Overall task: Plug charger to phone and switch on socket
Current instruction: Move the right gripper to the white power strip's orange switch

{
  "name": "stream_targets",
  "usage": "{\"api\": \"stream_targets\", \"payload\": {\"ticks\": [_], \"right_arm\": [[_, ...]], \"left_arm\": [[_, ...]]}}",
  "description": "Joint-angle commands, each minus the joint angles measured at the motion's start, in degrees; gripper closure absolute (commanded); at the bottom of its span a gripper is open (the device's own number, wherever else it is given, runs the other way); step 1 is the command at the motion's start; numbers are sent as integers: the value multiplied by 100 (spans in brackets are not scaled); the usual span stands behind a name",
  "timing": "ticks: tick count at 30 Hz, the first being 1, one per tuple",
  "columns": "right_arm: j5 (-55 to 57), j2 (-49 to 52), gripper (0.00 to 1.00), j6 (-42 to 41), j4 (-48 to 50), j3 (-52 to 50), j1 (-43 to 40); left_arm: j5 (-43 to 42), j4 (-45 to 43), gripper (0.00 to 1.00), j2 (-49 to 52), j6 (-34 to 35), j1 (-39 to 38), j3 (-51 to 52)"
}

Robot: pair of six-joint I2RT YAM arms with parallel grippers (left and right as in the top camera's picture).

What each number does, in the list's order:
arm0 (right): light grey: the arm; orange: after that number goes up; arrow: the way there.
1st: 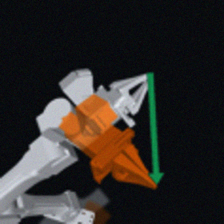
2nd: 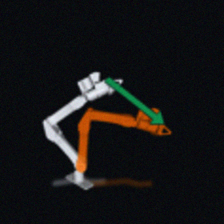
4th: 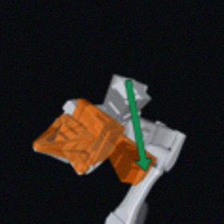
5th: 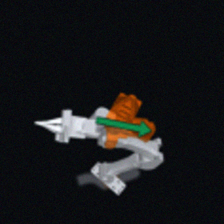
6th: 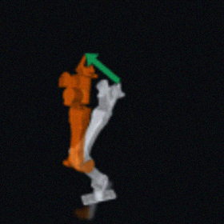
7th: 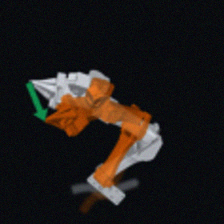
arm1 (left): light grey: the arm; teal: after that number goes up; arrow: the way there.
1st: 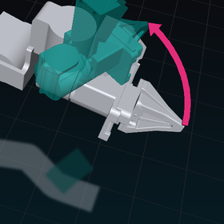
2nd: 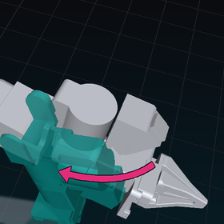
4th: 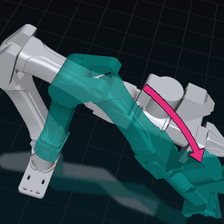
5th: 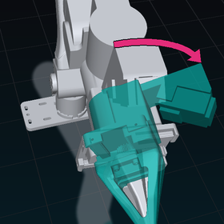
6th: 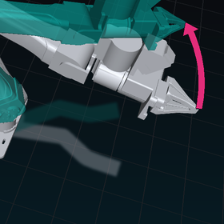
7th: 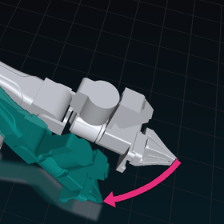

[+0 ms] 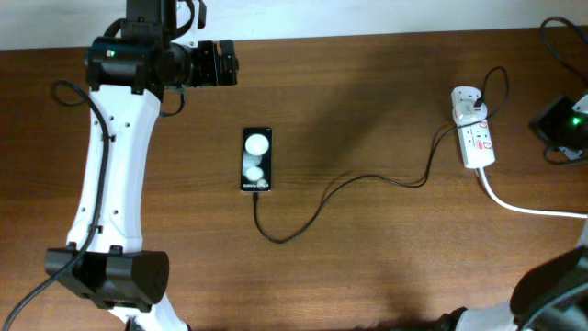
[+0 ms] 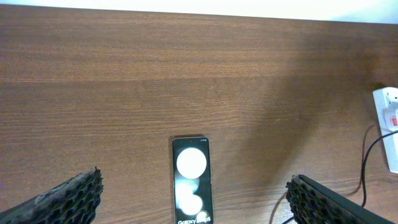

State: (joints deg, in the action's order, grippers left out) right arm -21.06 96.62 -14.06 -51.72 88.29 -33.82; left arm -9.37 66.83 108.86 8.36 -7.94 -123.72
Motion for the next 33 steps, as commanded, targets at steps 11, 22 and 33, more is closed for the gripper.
{"api": "stream_targets", "payload": {"ticks": [11, 22, 33], "right_arm": [[-299, 1928, 96, 186, 1670, 87, 35], [-267, 2549, 96, 160, 2162, 85, 420], [-225, 2830, 96, -50, 2562, 85, 649]], "left_arm": [[42, 13, 1, 31, -35, 24, -7], [42, 13, 1, 31, -33, 22, -7], [42, 13, 1, 31, -35, 24, -7]]}}
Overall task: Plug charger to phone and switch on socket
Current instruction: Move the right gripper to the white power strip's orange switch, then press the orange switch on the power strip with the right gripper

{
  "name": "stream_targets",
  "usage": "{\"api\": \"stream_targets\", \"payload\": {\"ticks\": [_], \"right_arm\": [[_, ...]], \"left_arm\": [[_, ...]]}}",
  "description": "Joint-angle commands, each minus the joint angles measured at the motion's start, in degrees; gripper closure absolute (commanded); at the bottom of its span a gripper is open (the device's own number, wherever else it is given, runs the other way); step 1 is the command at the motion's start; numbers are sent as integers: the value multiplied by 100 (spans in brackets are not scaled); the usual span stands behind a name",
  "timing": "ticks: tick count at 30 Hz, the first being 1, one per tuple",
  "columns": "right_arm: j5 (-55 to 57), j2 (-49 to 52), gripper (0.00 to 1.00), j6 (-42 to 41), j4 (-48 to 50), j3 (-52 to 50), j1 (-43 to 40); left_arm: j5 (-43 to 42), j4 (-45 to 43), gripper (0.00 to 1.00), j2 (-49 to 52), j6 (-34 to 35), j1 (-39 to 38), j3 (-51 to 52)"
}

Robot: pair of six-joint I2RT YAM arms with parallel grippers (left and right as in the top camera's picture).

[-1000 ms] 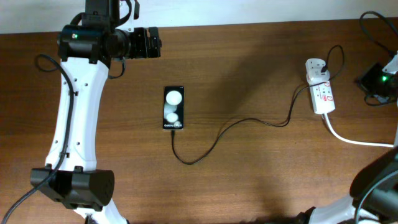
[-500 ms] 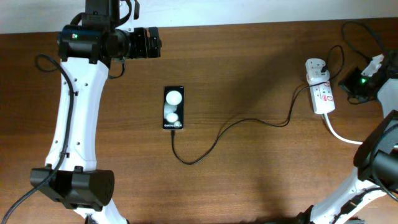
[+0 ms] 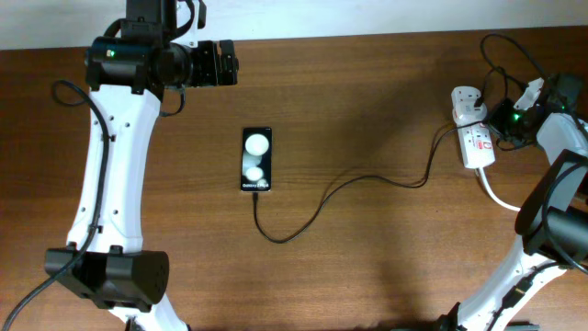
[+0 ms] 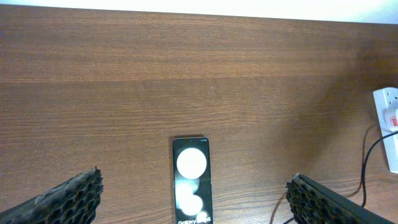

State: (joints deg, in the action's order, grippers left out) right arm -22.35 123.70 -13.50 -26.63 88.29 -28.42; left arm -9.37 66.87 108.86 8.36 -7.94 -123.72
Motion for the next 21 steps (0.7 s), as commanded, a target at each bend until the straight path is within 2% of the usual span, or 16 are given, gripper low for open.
{"api": "stream_targets", "payload": {"ticks": [1, 12, 21], "right_arm": [[-105, 179, 96, -203, 48, 85, 109], [-98, 343, 96, -549, -702, 66, 431], [284, 343, 96, -678, -610, 37, 586]], "left_arm": [[42, 9, 1, 31, -35, 22, -7], [42, 9, 1, 31, -35, 22, -7], [42, 9, 1, 31, -35, 22, -7]]}}
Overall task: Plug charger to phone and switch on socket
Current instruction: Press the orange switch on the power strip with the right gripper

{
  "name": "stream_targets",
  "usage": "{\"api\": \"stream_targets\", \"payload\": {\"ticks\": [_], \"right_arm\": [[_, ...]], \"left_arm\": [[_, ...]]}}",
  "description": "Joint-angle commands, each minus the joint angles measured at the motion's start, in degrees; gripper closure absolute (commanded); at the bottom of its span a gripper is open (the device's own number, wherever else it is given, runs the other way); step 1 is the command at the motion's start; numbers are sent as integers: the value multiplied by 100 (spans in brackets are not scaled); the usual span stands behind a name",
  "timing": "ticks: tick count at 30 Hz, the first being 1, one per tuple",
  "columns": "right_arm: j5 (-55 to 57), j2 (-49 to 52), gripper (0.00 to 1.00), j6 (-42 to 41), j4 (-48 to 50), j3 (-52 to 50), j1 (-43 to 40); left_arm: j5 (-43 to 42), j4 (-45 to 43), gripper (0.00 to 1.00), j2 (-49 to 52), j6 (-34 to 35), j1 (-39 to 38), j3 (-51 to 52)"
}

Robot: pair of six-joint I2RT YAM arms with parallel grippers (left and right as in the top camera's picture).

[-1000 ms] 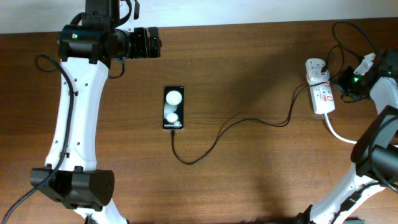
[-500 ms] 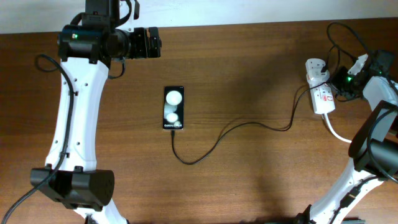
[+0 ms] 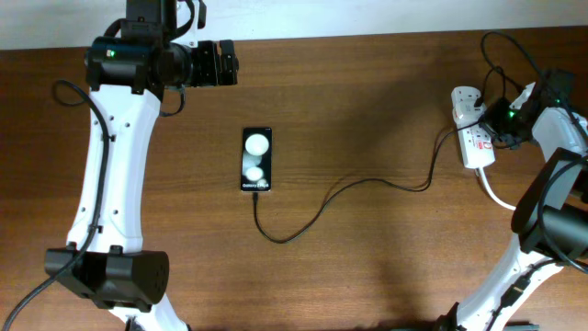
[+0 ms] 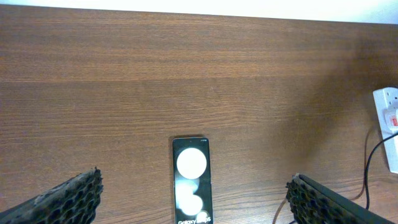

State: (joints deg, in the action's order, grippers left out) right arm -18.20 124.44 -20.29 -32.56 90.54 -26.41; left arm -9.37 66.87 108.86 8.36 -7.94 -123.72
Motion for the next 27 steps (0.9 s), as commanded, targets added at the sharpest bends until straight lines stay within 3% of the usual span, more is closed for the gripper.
{"api": "stream_targets", "payload": {"ticks": [1, 9, 27], "right_arm": [[-59, 269, 96, 13, 50, -188, 385], [-61, 269, 96, 487, 313, -188, 385], [-713, 269, 96, 485, -81, -188, 396]], "left_arm": [[42, 9, 1, 31, -33, 24, -7], [42, 9, 1, 31, -35, 24, -7], [42, 9, 1, 31, -33, 24, -7]]}}
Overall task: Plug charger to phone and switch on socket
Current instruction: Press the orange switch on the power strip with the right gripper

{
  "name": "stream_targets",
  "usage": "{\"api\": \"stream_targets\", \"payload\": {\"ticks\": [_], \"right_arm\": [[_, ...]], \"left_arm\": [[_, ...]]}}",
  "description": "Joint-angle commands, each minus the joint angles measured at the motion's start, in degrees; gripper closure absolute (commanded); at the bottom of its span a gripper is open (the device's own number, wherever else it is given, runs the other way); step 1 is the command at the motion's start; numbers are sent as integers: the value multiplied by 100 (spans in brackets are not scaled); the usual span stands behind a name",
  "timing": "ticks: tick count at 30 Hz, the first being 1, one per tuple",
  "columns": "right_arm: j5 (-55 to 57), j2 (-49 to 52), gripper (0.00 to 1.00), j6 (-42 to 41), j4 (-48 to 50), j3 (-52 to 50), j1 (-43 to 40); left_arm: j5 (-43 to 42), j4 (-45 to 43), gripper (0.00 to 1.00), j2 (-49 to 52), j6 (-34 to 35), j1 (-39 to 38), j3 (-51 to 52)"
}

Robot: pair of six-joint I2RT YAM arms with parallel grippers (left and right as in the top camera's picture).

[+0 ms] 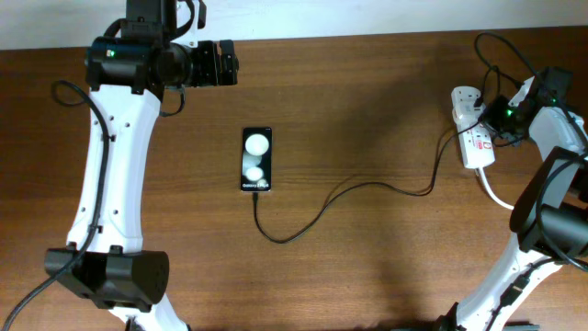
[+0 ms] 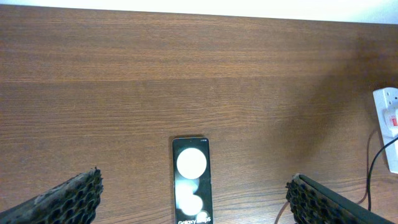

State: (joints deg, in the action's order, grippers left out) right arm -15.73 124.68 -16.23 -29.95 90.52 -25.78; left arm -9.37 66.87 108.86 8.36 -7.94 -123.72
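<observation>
The black phone lies flat at mid-table with its screen lit; the left wrist view shows it too. A thin black charger cable runs from the phone's near end in a loop to the white power strip, where a white plug sits in its far socket. My right gripper is at the strip's right side, by the red switches; its jaws are too small and dark to read. My left gripper hovers over the far left, its fingers wide apart and empty.
The strip's white mains lead trails off to the right edge. Loose black cables arch over the table's far right corner. The table's far edge lies just beyond the left gripper.
My right gripper has shifted slightly toward the far right beside the strip, and the cable near the strip has moved a little. Phone and left arm are unchanged.
At first my right arm was off at the right edge, apart from the strip. Then its gripper was at the strip's right side, then pressed closer against the switch area, and now it sits slightly back. The phone stayed cabled and the left gripper stayed open.
</observation>
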Motion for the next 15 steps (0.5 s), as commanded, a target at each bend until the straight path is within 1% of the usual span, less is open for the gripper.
{"api": "stream_targets", "payload": {"ticks": [1, 7, 10, 11, 15], "right_arm": [[-957, 245, 96, 79, -393, -186, 332], [-911, 245, 96, 79, -520, -184, 323], [-935, 146, 96, 76, -643, -179, 157], [-931, 20, 96, 79, -719, -179, 83], [-929, -1045, 96, 179, -1143, -177, -138]], "left_arm": [[42, 9, 1, 31, -35, 22, -7], [42, 9, 1, 31, -33, 24, -7], [42, 9, 1, 31, -35, 24, -7], [42, 9, 1, 31, -35, 22, -7], [42, 9, 1, 31, -35, 22, -7]]}}
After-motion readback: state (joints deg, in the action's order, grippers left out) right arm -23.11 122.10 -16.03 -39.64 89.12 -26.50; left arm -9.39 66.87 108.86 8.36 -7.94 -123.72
